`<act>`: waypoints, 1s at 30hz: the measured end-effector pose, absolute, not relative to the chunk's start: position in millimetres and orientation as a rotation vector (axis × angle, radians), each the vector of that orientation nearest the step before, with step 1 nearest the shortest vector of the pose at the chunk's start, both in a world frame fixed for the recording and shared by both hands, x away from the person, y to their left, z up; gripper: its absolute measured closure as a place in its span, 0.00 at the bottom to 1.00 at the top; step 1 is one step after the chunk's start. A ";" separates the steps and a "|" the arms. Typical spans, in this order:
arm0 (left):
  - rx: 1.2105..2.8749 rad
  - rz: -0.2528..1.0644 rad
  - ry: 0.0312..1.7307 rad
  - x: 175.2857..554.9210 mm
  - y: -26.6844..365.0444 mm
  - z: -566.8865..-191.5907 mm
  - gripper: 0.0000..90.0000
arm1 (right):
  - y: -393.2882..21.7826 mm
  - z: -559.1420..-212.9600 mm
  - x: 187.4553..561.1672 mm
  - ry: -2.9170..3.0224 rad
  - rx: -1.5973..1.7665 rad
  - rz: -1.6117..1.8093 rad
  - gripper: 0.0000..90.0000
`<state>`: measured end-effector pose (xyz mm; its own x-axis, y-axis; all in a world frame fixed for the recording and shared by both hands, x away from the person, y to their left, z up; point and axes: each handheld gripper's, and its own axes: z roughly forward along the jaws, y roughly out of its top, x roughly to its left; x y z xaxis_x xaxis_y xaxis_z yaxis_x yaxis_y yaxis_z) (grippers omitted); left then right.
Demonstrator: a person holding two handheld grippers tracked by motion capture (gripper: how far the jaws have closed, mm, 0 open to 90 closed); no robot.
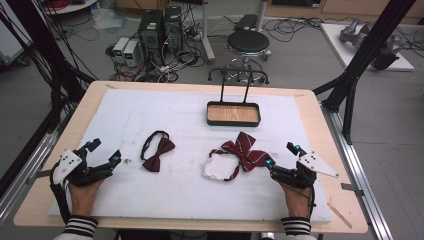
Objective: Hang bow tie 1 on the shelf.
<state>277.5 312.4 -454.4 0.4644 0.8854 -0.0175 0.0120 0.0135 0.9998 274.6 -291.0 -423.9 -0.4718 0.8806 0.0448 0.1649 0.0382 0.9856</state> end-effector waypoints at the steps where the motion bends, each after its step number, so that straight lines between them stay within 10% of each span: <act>1: 1.394 0.832 0.860 277.4 312.4 -454.4 0.16 | -290.8 -421.6 275.5 1.712 1.053 1.479 0.11; 30: 1.396 0.834 0.850 277.0 312.2 -454.5 0.16 | -242.6 -377.9 339.6 2.314 1.012 1.196 0.19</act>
